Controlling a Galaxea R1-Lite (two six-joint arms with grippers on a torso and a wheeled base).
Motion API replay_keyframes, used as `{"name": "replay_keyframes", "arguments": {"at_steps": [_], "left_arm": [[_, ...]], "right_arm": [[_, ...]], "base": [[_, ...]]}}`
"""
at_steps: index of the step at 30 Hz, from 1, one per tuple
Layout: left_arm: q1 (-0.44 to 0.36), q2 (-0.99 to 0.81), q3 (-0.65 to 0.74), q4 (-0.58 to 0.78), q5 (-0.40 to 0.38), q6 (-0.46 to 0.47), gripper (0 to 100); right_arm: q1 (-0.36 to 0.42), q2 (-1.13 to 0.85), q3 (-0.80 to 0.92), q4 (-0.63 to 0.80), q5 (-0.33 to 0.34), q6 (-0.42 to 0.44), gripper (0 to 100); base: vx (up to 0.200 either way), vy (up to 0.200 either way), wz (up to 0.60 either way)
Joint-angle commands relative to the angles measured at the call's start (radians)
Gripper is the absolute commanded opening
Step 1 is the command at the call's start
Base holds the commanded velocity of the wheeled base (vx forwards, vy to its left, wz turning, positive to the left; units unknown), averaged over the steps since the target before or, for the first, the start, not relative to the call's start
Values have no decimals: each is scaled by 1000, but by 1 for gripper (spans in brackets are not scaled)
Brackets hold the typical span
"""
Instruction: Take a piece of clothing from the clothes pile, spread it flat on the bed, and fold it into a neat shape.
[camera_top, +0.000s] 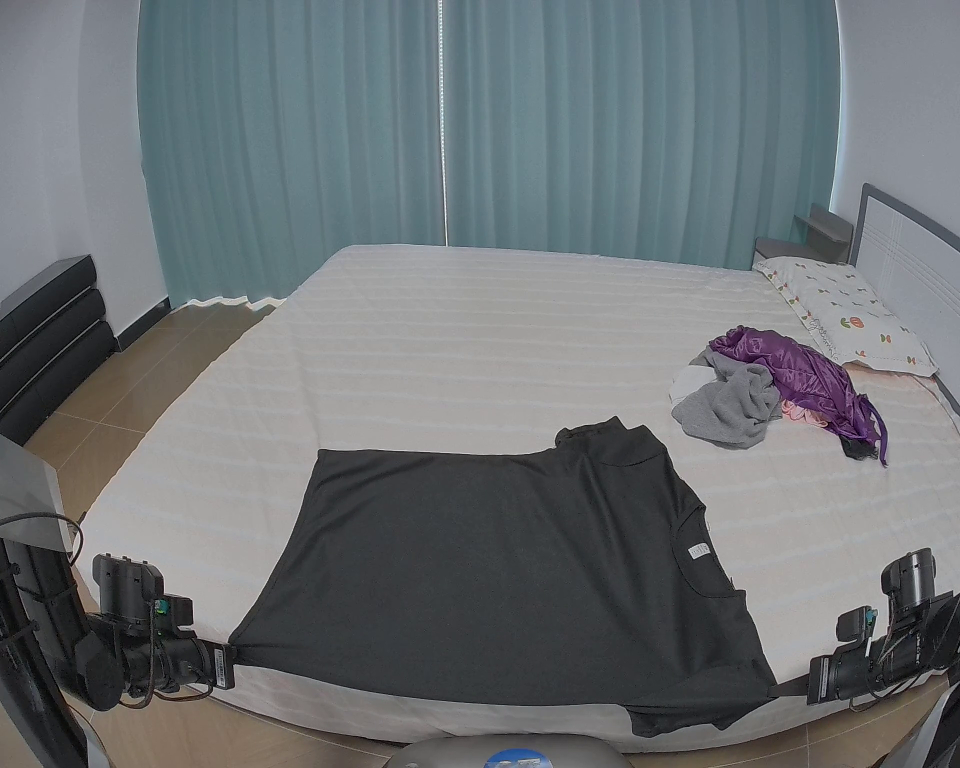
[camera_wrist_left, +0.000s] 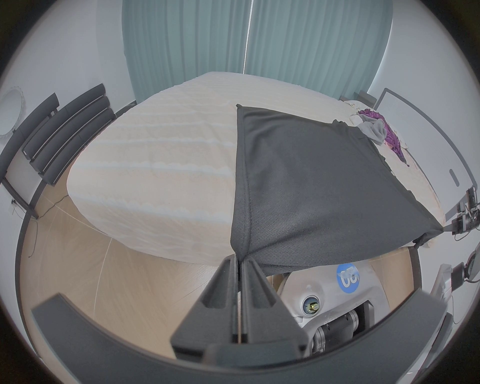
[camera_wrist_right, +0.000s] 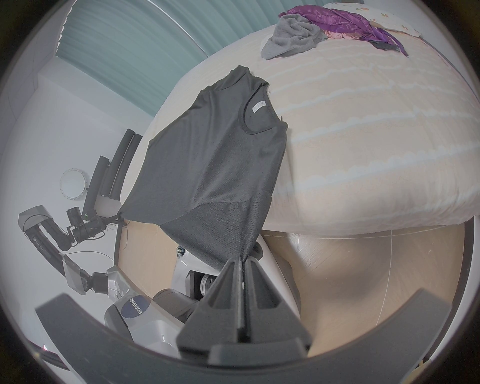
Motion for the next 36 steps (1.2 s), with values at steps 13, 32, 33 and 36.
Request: {"name": "replay_keyframes", "arguments": {"at_steps": [13,32,33,36], "left_arm": [[-4,-50,-53,106,-1,-19,0],[-39,-15,-339,115,7,-358,0],[-41,-16,-342,121,9,-361,0],[-41,-18,-343,153,9,-359,0]], "right_arm": [[-14,-49,5,17,1,-17,0],[73,26,-314,5,-34,221,0],[73,26,-320,5,-36,235,0],[73,10,-325,5,-36,259,0]], "base": [[0,0,0],[0,0,0],[0,0,0],[0,0,0]]}}
